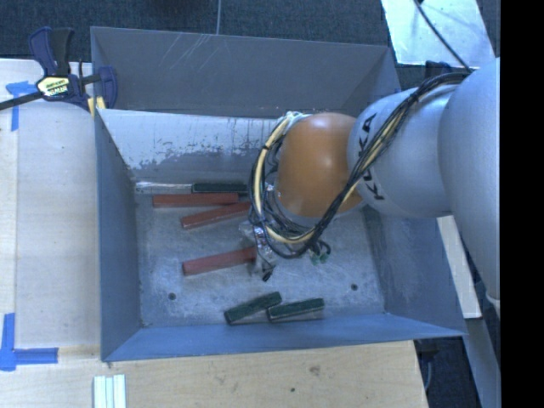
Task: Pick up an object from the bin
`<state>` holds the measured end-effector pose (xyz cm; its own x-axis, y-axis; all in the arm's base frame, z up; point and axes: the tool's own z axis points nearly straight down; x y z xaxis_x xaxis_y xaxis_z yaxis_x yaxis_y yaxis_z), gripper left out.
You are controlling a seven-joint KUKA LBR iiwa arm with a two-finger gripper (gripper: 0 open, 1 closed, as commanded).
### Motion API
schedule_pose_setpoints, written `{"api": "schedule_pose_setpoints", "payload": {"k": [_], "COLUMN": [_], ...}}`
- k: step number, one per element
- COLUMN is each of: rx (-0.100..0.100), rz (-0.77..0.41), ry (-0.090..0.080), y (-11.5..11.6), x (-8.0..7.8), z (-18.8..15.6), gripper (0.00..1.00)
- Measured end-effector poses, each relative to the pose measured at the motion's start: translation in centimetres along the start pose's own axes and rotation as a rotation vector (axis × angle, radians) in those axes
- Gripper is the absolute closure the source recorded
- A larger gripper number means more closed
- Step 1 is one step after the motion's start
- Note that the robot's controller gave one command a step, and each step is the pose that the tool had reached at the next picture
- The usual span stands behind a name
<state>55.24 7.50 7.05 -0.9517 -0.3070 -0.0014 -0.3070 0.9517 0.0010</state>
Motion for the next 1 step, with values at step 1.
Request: {"api": "schedule_pose_setpoints", "payload": {"k": [1], "rx": [0.004], "rz": [0.053], "ry": [-0.011], "y": [-1.08], "x": [-1.21], "z": [-15.43], "gripper": [1.00]}}
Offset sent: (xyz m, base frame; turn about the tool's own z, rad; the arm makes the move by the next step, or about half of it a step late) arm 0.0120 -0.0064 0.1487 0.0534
